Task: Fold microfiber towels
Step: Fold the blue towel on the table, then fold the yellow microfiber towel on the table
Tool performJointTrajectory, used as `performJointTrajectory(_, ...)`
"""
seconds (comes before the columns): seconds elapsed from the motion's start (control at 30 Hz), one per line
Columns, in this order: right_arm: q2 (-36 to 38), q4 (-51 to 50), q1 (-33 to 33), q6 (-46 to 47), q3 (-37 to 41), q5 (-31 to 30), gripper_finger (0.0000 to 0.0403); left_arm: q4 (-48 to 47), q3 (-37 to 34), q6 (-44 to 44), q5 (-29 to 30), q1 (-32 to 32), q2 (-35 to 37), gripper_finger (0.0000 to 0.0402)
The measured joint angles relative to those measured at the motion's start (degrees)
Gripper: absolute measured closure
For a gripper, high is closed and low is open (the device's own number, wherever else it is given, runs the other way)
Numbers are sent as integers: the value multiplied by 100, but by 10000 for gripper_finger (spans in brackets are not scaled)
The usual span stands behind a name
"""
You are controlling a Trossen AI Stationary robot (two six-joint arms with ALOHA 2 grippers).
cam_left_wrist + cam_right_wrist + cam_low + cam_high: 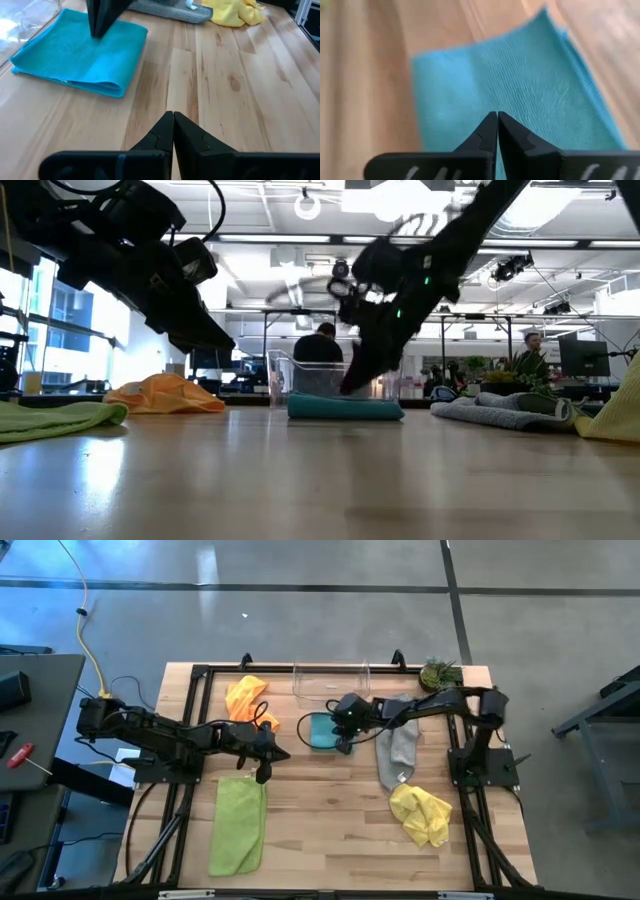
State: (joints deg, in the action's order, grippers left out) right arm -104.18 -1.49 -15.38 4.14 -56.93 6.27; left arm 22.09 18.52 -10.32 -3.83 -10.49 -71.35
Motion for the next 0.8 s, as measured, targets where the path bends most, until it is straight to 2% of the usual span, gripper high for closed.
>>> performJointTrajectory(0.07,372,-218,172,2,-2,-80,396,2,0,-1,-1,5,0,402)
performJointTrajectory(0.23,1273,-756,917,374,336,-809,397,89,0,7,-3,93,-2,401)
performJointTrajectory(0.37,1770,-684,1734,1293,1103,-1248,402,279,0,41,-69,294,-2,401)
performJointTrajectory(0.5,2353,-877,2694,2661,1749,-1753,402,410,0,42,-66,536,-2,401)
performJointTrajectory(0.63,2835,-2044,3713,4117,1717,-2194,402,447,0,43,-65,795,-2,401)
performJointTrajectory(0.8,2895,-3870,4790,5594,1123,-2341,401,492,0,43,-60,1068,-2,401)
